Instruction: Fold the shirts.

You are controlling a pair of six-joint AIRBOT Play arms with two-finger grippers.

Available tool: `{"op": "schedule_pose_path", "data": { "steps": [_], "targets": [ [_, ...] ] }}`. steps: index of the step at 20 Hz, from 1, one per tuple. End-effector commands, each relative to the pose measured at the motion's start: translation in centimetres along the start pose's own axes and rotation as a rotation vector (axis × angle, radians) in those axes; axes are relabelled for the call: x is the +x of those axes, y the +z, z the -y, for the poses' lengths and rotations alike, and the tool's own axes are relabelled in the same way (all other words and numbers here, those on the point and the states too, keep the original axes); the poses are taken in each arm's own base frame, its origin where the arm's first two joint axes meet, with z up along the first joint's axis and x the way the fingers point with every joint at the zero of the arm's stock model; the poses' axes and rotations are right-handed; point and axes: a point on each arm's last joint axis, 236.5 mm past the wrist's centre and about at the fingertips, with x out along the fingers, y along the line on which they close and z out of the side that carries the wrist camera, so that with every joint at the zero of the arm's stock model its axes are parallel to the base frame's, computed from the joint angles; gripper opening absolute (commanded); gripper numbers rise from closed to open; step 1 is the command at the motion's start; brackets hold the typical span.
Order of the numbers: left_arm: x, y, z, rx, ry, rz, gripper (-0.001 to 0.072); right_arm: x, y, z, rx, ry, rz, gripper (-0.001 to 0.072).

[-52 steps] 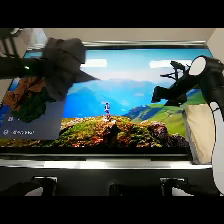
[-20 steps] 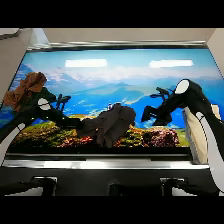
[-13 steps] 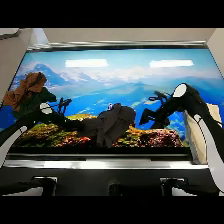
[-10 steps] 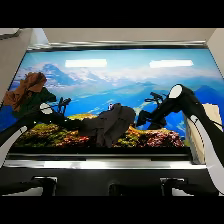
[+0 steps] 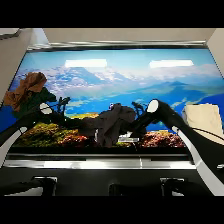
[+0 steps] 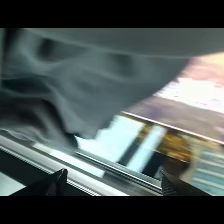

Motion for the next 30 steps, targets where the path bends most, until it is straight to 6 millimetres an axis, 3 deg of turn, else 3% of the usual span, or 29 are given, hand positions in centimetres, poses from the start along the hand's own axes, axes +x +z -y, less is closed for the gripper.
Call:
{"op": "schedule_pose_path", "data": {
  "steps": [1,7,9,10,11,12,13,15,17,18,20,22,23,24,26,28,29,30],
  "targets": [
    [-0.1,0.0,0.0,0.001,0.0,0.002,0.0038,3.1,0.1,-2.1,0.015,0.063,0.063,0.0696],
    [-0.1,0.0,0.0,0.001,0.0,0.0,0.0038,6.9,0.6,-4.0,0.08,0.115,0.064,0.0694],
    [-0.1,0.0,0.0,0.001,-0.001,0.0,0.0038,7.9,0.5,-4.6,0.088,0.125,0.067,0.0642],
    [-0.1,0.0,0.0,0.001,-0.001,0.0,0.0038,8.2,0.7,-4.8,0.083,0.123,0.077,0.0445],
    [-0.1,0.0,0.0,0.001,0.0,0.001,0.0038,8.2,0.9,-4.8,0.081,0.122,0.088,0.0156],
    [-0.1,0.0,0.0,0.001,0.0,0.001,0.0038,7.9,1.0,-4.8,0.079,0.124,0.09,0.0055],
    [-0.1,0.0,0.1,0.004,-0.001,-0.001,0.0038,7.4,1.2,-4.7,0.045,0.113,0.101,0.0054],
    [-1.1,0.7,0.5,0.045,-0.002,0.031,0.0038,4.5,2.2,-4.3,-0.06,0.061,0.171,0.0054],
    [-3.7,2.6,1.4,0.082,-0.002,0.116,0.0037,-0.6,3.9,-4.1,-0.185,-0.016,0.301,0.0054],
    [-5.9,4.0,2.1,0.103,-0.002,0.191,0.0037,-4.6,5.3,-4.0,-0.238,-0.059,0.409,0.0054],
    [-12.3,7.3,4.2,0.158,-0.001,0.393,0.0037,-14.6,7.4,-4.5,-0.306,-0.128,0.669,0.0054],
    [-21.1,9.5,8.0,0.238,-0.011,0.641,0.0037,-26.1,6.9,-7.2,-0.37,-0.13,0.96,0.0054],
    [-25.9,9.4,10.8,0.285,-0.04,0.757,0.0037,-31.4,5.3,-9.4,-0.393,-0.087,1.098,0.0054],
    [-31.4,8.4,14.5,0.341,-0.1,0.887,0.0037,-37.2,2.5,-12.4,-0.439,-0.027,1.254,0.0054],
    [-41.6,5.1,20.1,0.459,-0.155,1.161,0.0037,-45.2,-3.4,-16.3,-0.525,0.059,1.477,0.0054],
    [-50.1,1.2,22.8,0.51,-0.184,1.419,0.0037,-50.1,-8.6,-17.9,-0.577,0.106,1.624,0.0054],
    [-53.1,-0.5,23.3,0.517,-0.193,1.521,0.0036,-51.2,-10.4,-18.1,-0.572,0.131,1.655,0.0054],
    [-54.7,-1.8,23.6,0.521,-0.203,1.577,0.0036,-51.3,-11.3,-18.1,-0.549,0.164,1.653,0.0054]
  ]
}}
